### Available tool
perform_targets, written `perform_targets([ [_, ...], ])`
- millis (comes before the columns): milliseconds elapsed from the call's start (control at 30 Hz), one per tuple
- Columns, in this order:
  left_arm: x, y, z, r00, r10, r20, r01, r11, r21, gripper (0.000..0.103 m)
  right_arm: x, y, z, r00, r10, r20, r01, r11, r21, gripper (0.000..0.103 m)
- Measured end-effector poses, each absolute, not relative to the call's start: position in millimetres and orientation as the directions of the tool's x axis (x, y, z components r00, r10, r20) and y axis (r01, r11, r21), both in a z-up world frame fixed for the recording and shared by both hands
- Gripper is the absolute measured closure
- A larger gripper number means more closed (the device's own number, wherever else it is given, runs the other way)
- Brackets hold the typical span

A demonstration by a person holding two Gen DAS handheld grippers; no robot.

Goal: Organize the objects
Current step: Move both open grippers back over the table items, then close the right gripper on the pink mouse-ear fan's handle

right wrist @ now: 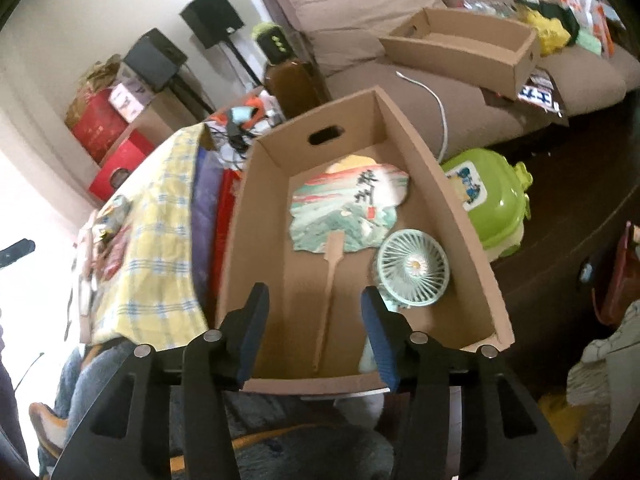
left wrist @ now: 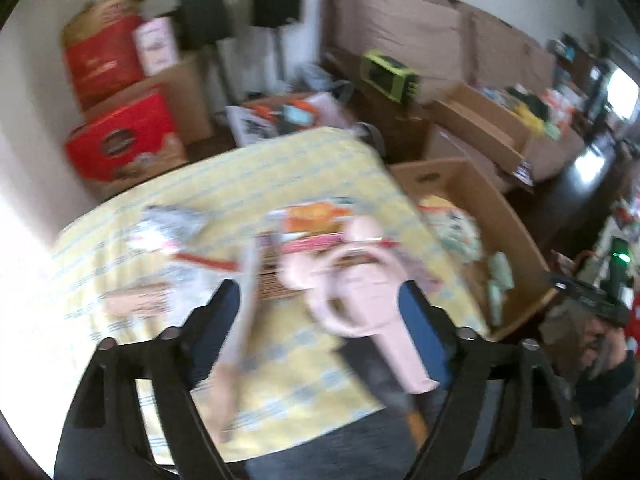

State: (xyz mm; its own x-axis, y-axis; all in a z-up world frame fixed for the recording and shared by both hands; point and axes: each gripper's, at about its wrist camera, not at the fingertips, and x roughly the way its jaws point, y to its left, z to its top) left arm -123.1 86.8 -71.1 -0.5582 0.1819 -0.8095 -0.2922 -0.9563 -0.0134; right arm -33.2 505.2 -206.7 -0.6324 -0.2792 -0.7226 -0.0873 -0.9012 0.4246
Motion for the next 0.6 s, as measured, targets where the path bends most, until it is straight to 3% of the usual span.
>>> perform_targets([
  [167, -120, 24, -89, -0.539, 0.180, -0.823, -0.152, -0.982, -0.115, 0.020, -21, 473, -187, -0.656, -0.349, -0.669, 0.020, -0.894, 0.447, 0.053],
  [367, -107, -5, -115, -0.511, 0.200, -0.836, -0.056, -0.978, -0.200, 0.020, -22, 409, -148, -0.636, -0.338, -0.694, 0.147, -0.936, 0.320, 0.053],
  [600, -99, -32, -127, -0.506, 0.210, -0.837, -0.002, -0.970, -0.243, 0.020, -21, 338, -108, -0.637, -0.349, -0.687, 0.263, -0.936, 0.232, 0.031],
])
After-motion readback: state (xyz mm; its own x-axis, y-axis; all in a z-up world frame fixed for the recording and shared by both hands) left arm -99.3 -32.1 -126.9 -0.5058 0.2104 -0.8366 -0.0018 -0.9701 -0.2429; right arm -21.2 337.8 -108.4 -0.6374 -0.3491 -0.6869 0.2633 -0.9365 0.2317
